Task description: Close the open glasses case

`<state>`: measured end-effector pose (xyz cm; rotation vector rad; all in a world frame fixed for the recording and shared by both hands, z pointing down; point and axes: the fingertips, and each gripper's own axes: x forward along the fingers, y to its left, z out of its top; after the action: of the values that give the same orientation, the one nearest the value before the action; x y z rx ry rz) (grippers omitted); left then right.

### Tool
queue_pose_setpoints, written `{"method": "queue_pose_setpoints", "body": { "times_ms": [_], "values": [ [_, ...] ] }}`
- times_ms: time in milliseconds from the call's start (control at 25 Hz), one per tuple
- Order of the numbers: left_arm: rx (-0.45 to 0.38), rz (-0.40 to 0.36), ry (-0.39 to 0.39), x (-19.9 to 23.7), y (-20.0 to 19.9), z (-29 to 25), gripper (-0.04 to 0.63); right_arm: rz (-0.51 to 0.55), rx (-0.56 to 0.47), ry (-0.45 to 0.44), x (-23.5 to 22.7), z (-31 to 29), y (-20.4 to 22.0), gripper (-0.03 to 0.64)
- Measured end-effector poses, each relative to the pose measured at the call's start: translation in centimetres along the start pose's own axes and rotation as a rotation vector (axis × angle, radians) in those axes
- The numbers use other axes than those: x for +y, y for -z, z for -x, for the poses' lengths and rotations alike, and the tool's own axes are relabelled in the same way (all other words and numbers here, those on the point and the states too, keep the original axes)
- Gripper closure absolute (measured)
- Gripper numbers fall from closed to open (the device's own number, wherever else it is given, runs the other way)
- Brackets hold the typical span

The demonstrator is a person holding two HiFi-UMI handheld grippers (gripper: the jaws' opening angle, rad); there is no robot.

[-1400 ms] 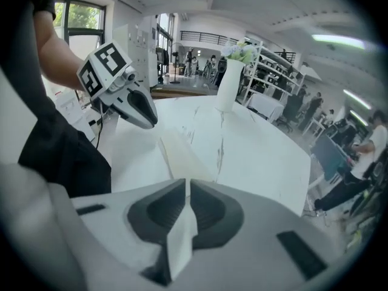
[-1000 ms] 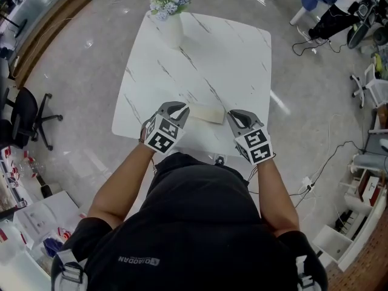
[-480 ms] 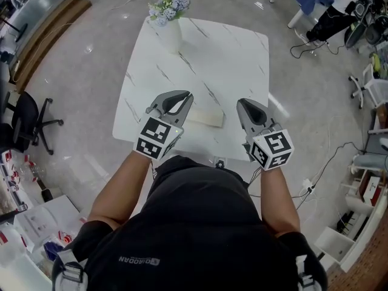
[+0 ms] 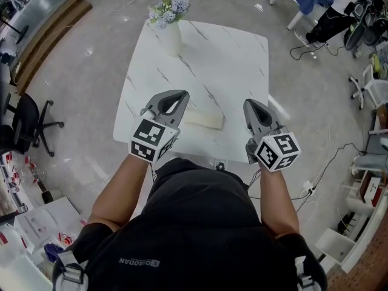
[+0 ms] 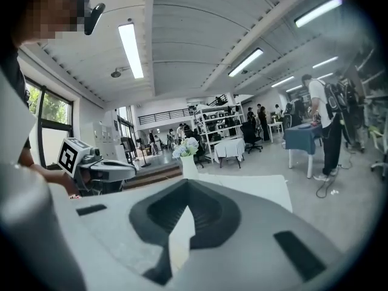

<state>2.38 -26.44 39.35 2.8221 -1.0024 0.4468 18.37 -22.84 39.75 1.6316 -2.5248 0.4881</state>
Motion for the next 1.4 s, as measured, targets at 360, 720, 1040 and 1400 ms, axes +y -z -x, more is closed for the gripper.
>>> {"method": "queue_pose_setpoints", "body": {
  "times_ms": [360,720,1040,1400],
  "values": [
    [0.013,0.022,-0.009,0.0,0.9,0.7,0.592,-0.008,0.024,0.013,0.0,0.5,1.6,0.615],
    [0.004,0.011,-0.019,0.2,0.5,0.6,0.592,0.012,0.029,0.01,0.0,0.3,1.6,0.615],
    [0.006,0.012,-0.023,0.5,0.6,0.4,0.592,0.032,0.047,0.004,0.1,0.0,1.9,0.615],
    [0.015,0.004,-0.017,0.4,0.8,0.2,0.592,0.05,0.07,0.001,0.3,-0.2,2.4,0.615]
  ]
}}
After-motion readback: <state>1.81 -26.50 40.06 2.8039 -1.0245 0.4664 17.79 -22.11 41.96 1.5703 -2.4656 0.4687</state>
